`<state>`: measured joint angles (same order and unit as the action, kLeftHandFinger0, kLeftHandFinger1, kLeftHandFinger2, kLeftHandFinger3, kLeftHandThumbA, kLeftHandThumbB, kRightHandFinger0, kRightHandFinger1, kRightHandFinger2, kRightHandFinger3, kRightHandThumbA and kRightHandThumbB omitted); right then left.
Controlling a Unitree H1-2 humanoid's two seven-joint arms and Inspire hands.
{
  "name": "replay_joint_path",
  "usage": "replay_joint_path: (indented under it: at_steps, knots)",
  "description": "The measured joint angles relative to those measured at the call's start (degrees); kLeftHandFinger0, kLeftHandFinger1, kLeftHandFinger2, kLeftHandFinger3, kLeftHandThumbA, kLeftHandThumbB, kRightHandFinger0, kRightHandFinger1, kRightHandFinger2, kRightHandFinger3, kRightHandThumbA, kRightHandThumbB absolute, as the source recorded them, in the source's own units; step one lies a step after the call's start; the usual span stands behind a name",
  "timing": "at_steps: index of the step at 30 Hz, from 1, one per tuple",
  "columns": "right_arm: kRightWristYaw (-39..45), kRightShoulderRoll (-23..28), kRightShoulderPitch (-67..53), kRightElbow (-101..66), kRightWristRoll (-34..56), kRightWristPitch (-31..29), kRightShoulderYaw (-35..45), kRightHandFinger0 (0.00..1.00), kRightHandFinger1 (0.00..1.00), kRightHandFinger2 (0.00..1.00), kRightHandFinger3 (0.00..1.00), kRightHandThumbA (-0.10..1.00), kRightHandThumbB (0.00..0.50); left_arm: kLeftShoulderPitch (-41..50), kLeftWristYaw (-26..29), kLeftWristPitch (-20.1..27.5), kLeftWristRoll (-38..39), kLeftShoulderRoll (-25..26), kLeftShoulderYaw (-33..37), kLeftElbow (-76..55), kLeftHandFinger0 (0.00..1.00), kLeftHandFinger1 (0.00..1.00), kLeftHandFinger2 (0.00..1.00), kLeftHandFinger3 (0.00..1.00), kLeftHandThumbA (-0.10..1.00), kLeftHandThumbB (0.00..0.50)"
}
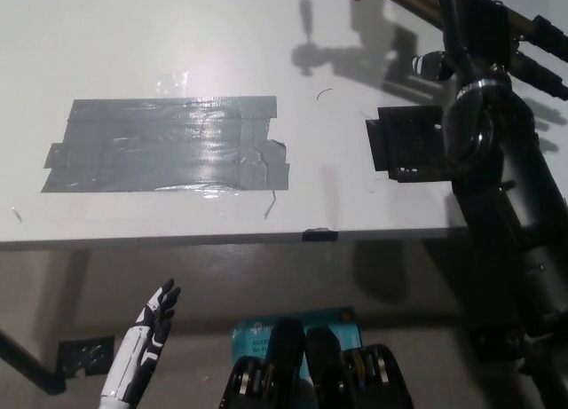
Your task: A person hands a tripod to the robot which it grabs with its right hand and places in the middle of the table in front of it
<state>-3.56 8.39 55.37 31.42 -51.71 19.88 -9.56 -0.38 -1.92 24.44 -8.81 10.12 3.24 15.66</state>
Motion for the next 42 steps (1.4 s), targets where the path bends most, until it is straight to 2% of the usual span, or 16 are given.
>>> replay_joint_path:
  at_steps: [6,7,8,10,11,12,14,15,16,18,22,25,27,29,34,42]
  knots:
    - [-2.6,-0.2,4.0,9.7,1.0,-0.3,-1.8,1.00,1.00,1.00,1.00,0.80,0.361,0.0,0.0,0.0,0.0,0.0,0.0,-0.1,1.00,1.00,1.00,1.00,1.00,0.311]
    - [-2.6,-0.2,4.2,9.9,1.0,-0.3,-1.8,1.00,1.00,1.00,1.00,0.56,0.311,0.0,0.0,0.0,0.0,0.0,0.0,-0.1,1.00,1.00,1.00,1.00,1.00,0.311]
    - [-3.6,-0.2,5.6,12.9,1.2,-0.7,-2.5,1.00,1.00,1.00,1.00,0.48,0.319,-0.1,0.0,0.0,0.0,0.0,0.0,-0.1,1.00,1.00,1.00,1.00,1.00,0.311]
    - [-5.5,-0.3,7.1,16.4,1.3,-1.2,-3.4,1.00,0.99,0.94,0.98,0.17,0.273,-0.1,0.0,0.0,0.0,0.0,0.0,-0.1,1.00,1.00,1.00,1.00,1.00,0.310]
    - [-6.8,-0.3,7.9,18.9,1.2,-1.6,-4.2,0.50,0.56,0.63,0.60,-0.06,0.300,-0.1,0.0,0.0,-0.1,0.0,0.1,-0.1,1.00,1.00,1.00,1.00,1.00,0.308]
    - [-7.7,-0.3,8.4,20.3,1.2,-1.8,-4.6,0.08,0.21,0.37,0.37,-0.10,0.294,-0.1,0.0,0.0,-0.1,0.0,0.1,-0.1,1.00,1.00,1.00,1.00,1.00,0.307]
    - [-9.5,-0.3,9.1,23.5,1.2,-2.6,-5.5,0.00,0.02,0.24,0.34,-0.10,0.290,-0.1,0.0,0.0,-0.1,0.0,0.1,-0.1,1.00,1.00,1.00,1.00,1.00,0.297]
    - [-11.0,-0.3,9.4,25.5,1.2,-3.2,-6.0,0.00,0.03,0.31,0.33,-0.10,0.289,-0.1,0.0,0.0,-0.1,0.0,0.1,-0.1,1.00,1.00,1.00,1.00,1.00,0.297]
    - [-11.8,-0.3,9.6,26.9,1.2,-3.5,-6.5,0.00,0.11,0.51,0.32,-0.10,0.274,-0.1,0.0,0.0,0.0,0.0,0.1,-0.1,1.00,1.00,1.00,1.00,1.00,0.301]
    - [-14.3,-0.2,10.0,30.1,1.2,-4.6,-7.5,0.00,0.29,0.76,0.42,-0.10,0.252,-0.2,0.0,0.0,0.0,0.0,0.1,-0.1,1.00,1.00,1.00,1.00,1.00,0.302]
    - [-17.9,0.0,10.2,34.3,1.4,-6.5,-8.8,0.00,0.36,0.84,0.44,-0.10,0.215,-0.2,0.0,0.0,0.0,0.0,0.1,-0.1,1.00,1.00,1.00,1.00,1.00,0.302]
    - [-20.6,0.1,10.2,36.4,1.6,-8.9,-10.1,0.00,0.46,0.88,0.68,-0.10,0.217,-0.3,-0.1,0.0,0.0,0.0,0.2,-0.1,1.00,1.00,1.00,1.00,1.00,0.294]
    - [-22.5,0.2,10.2,36.9,1.8,-10.7,-10.9,0.00,0.47,0.89,0.75,-0.10,0.236,-0.4,-0.1,0.0,0.0,0.0,0.3,-0.1,1.00,1.00,1.00,1.00,1.00,0.293]
    - [-23.7,0.3,10.2,36.9,2.0,-11.8,-11.4,0.00,0.49,0.90,0.84,-0.10,0.211,-0.5,-0.1,0.0,0.0,0.0,0.3,-0.1,1.00,1.00,1.00,1.00,1.00,0.286]
    - [-26.9,1.1,10.2,36.5,2.1,-15.6,-13.2,0.00,0.42,0.86,0.76,-0.10,0.205,-0.7,-0.1,0.0,0.0,0.0,0.4,-0.1,1.00,1.00,1.00,1.00,1.00,0.280]
    - [-27.7,3.8,8.4,28.3,1.9,-18.7,-15.6,0.00,0.49,0.93,0.83,-0.10,0.189,-0.8,-0.1,0.0,-0.1,0.0,0.7,-0.1,1.00,1.00,1.00,1.00,1.00,0.289]
